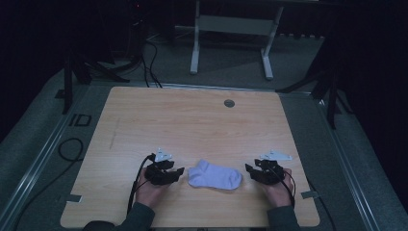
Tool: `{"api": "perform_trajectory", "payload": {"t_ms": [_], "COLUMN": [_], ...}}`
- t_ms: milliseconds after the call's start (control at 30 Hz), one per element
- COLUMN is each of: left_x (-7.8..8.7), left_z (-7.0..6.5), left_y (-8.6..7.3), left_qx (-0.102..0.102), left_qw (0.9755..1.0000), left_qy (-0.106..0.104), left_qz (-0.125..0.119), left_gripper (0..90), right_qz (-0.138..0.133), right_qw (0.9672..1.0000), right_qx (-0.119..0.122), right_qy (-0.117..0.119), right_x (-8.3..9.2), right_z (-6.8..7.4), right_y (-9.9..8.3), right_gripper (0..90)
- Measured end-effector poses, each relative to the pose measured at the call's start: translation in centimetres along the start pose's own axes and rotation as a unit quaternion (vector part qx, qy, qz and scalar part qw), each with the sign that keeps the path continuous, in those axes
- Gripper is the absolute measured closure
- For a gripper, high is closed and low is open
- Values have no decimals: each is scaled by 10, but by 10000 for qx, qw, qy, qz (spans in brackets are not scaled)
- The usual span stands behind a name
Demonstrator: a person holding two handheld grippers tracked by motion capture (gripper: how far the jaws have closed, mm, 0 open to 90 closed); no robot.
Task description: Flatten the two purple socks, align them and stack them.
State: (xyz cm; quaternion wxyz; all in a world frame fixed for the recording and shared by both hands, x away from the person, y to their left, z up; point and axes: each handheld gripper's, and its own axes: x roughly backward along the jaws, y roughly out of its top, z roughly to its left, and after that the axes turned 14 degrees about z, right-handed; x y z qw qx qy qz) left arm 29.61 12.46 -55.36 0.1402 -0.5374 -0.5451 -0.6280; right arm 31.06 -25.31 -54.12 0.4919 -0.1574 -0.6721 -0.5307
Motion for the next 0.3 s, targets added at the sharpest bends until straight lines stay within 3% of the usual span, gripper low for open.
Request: {"api": "perform_trajectory", "payload": {"t_ms": [200, 300], "left_x": [-3, -5], "left_z": [4, 5], "left_y": [1, 2], "left_qx": [70, 27], "left_qw": [9997, 9992], "left_qy": [227, 387], "left_qz": [37, 87], "left_gripper": [489, 488], "right_qz": [-28, 42], "right_qw": [9997, 9993], "right_qx": [-128, -194], "right_qy": [-219, -306], "right_x": [-2, -4], "right_z": [-11, -21], "right_y": [-6, -10], "right_gripper": [515, 469]}}
